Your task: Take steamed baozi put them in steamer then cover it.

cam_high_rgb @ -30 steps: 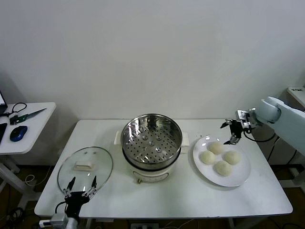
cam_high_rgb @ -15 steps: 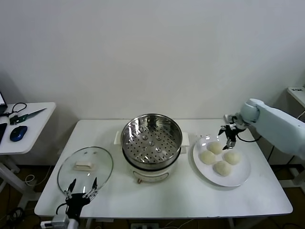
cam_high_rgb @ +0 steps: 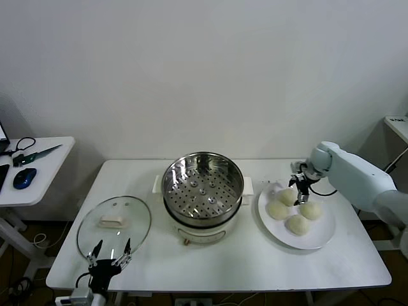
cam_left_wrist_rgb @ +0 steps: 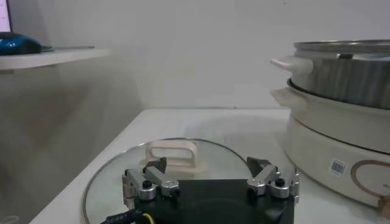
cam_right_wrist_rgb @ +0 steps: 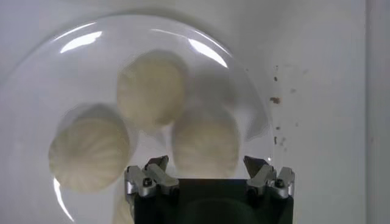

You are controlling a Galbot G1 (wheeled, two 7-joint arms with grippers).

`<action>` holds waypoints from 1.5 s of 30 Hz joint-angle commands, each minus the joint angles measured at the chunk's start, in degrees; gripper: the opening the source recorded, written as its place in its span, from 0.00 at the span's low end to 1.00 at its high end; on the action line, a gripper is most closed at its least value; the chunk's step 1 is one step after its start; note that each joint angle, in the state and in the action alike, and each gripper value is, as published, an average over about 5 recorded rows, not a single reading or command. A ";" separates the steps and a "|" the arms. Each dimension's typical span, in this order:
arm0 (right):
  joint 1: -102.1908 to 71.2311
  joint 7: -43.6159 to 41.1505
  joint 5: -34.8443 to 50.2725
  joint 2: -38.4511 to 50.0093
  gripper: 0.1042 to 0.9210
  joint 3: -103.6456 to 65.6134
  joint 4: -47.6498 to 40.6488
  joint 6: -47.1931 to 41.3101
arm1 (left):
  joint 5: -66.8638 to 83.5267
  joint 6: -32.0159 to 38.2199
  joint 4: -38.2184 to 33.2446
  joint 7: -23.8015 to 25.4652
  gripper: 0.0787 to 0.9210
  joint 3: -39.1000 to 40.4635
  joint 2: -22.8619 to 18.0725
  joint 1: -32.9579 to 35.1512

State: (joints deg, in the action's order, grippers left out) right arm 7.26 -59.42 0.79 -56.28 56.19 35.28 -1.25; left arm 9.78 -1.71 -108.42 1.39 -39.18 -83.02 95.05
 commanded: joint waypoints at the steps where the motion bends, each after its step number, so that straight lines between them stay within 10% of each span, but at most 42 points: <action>1: -0.88 0.64 -0.75 -1.76 0.85 -1.03 -2.45 0.15 | -0.02 -0.06 -0.27 -0.06 0.88 0.04 -0.09 0.00; 28: 15.78 -3.35 7.84 4.55 0.73 14.18 12.02 4.39 | -1.43 0.20 -1.35 -0.08 0.88 1.06 -0.86 0.62; 45: 50.24 1.61 11.18 -9.11 0.73 31.40 39.13 30.06 | -0.81 -0.38 -2.52 -0.19 0.88 0.66 -0.20 0.42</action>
State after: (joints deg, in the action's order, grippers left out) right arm 44.12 -60.85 11.02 -58.06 81.13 62.54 15.72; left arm 8.89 -1.99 -110.78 1.22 -38.45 -83.37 95.45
